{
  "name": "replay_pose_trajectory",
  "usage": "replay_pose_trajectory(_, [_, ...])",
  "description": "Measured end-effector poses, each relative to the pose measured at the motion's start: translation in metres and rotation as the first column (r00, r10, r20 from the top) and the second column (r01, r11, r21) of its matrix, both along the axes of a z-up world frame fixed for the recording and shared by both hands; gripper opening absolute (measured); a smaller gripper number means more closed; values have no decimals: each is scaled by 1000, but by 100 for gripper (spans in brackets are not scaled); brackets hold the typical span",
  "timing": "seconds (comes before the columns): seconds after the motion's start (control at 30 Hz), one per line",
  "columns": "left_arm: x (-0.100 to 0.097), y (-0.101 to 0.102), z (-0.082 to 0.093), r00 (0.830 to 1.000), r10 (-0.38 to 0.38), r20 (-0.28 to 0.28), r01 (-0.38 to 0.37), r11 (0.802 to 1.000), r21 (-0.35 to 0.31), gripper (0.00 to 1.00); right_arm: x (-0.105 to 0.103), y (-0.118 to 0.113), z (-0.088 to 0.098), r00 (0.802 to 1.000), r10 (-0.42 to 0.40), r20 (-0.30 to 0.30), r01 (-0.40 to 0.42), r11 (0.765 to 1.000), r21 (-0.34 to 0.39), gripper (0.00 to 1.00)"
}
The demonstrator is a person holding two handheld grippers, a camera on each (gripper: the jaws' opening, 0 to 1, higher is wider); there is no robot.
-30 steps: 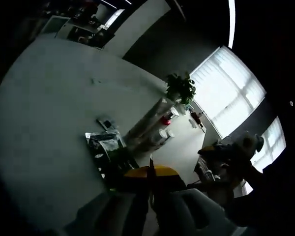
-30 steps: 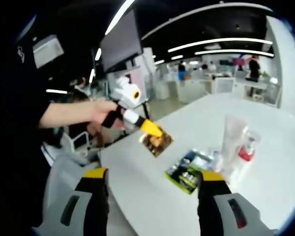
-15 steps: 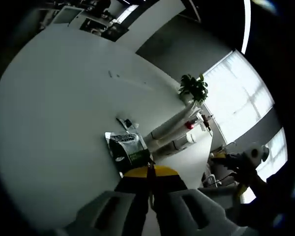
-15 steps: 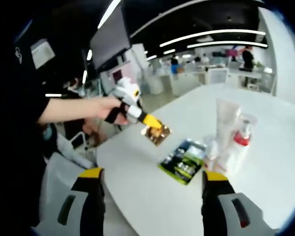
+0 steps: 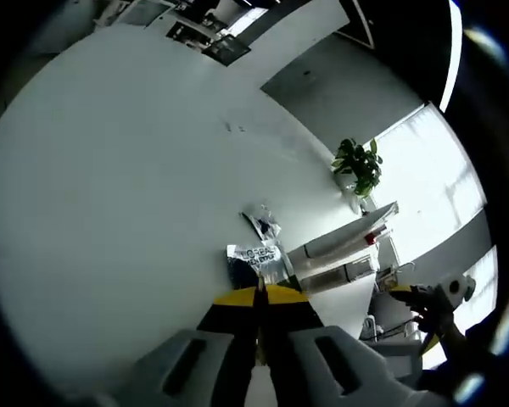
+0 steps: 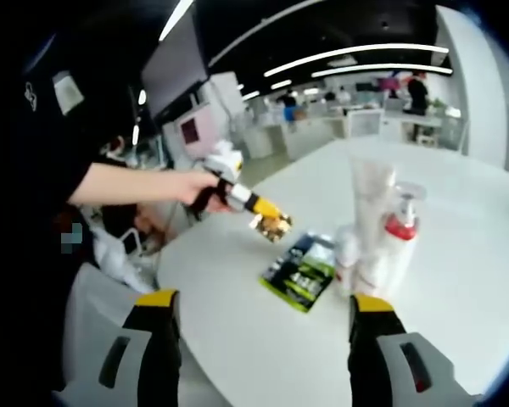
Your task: Arrange the skincare products in the storage area until every visible bottle or jar stands upright without overlapping.
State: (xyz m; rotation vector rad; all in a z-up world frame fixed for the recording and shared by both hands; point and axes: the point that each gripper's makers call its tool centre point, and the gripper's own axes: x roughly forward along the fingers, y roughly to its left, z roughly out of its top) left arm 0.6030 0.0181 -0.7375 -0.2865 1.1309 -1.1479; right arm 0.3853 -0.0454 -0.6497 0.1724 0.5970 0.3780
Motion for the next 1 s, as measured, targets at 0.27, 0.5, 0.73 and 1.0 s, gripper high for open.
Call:
replay_pose_trajectory(0.27, [15,3,-26,999,22,-38,-20,998,57,0,1,-2,-3,1000,2,-17,-2,1000,-4,78])
replay_pose_trajectory(0.5, [17,2,-30,998,33,-54,-29,997,67,0,4,-3,-3,1000,4,-18,-4,1000,-2,78])
replay_pose_trajectory(0.73, [17,-4,-32,996,48,-81,-43,997,62,0,4,-2,-4,1000,10,-24,-10,1000,1,77])
replay_pose_trajectory(1.0, [16,-6,-37,997,36,-70,-30,996,87,2,4,-2,-4,1000,12,-24,-12,1000,6,76])
